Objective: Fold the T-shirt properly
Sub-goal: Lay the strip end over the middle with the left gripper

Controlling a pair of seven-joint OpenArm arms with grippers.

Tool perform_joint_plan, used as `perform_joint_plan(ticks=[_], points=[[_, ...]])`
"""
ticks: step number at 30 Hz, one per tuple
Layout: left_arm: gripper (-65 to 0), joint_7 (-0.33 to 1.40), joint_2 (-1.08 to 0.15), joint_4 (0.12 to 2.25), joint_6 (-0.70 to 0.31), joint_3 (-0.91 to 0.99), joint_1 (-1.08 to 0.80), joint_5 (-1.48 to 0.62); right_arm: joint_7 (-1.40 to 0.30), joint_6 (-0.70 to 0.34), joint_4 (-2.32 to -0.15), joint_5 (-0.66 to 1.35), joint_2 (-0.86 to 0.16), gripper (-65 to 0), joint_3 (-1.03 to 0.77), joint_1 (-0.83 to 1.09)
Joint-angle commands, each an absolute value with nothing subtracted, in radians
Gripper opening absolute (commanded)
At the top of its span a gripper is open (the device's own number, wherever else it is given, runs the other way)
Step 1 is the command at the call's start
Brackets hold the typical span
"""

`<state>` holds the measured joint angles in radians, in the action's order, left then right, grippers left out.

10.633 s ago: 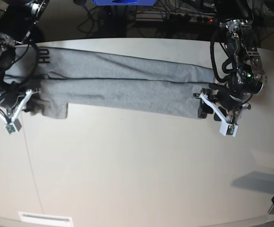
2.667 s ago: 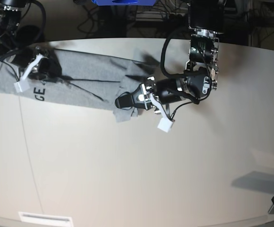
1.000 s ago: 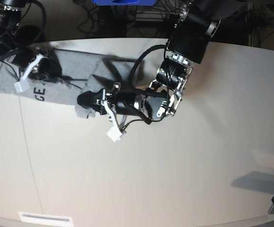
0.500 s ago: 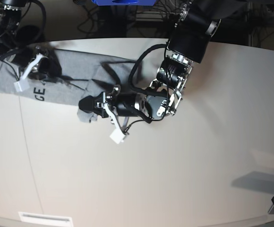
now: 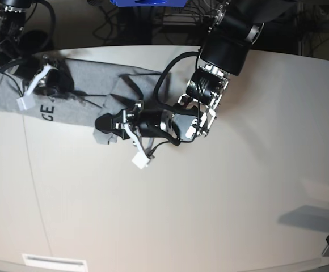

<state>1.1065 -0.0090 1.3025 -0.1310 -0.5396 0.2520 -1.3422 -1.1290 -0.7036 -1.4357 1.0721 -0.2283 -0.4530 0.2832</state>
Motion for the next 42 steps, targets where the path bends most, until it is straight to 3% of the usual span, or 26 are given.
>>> perform_joint_plan(ticks=[1,4,7,11,18,22,26,36,42], points=[[-57.9,1.099,0.001,1.322,-0.143,-0.538,0.275,-1.371,-1.152,-0.698,-1.442,1.046,-0.242,-64.9,-0.455,0.288],[-50.1,1.099,0.01,1.323,-0.145,-0.536,0.275,-1.371,-1.152,-0.698,-1.442,1.046,-0.242,-64.9,-0.455,0.288],[-48.7,1.099,0.016,1.323,-0.15,-0.535,0.275,-1.372,-1.152,-0.698,-1.442,1.046,-0.242,-64.9,-0.455,0.288],[-48.5,1.099,0.03,1.319,-0.262,-0.535,0.277,-1.372,-1.152,-0.698,-1.442,1.046,-0.242,-64.9,-0.455,0.288],[-48.2,1.099,0.067,1.316,-0.272,-0.535,0.291,-1.371,-1.152,-0.698,-1.442,1.046,-0.24,-64.9,-0.455,0.288],[-43.5,1.101,0.081,1.322,-0.328,-0.535,0.314,-1.372,-1.152,-0.698,-1.442,1.046,-0.24,-64.9,-0.455,0.288],[-43.5,1.107,0.073,1.323,-0.34,-0.489,0.314,-1.417,-1.152,-0.698,-1.442,1.046,-0.24,-64.9,-0.455,0.288],[-43.8,1.127,-0.097,1.409,-0.34,-0.49,0.285,-1.422,-1.152,-0.698,-1.442,1.046,-0.24,-64.9,-0.455,0.289],[-45.0,1.129,-0.102,1.437,-0.34,-0.493,0.249,-1.42,-1.152,-0.698,-1.442,1.046,-0.239,-64.9,-0.455,0.289]])
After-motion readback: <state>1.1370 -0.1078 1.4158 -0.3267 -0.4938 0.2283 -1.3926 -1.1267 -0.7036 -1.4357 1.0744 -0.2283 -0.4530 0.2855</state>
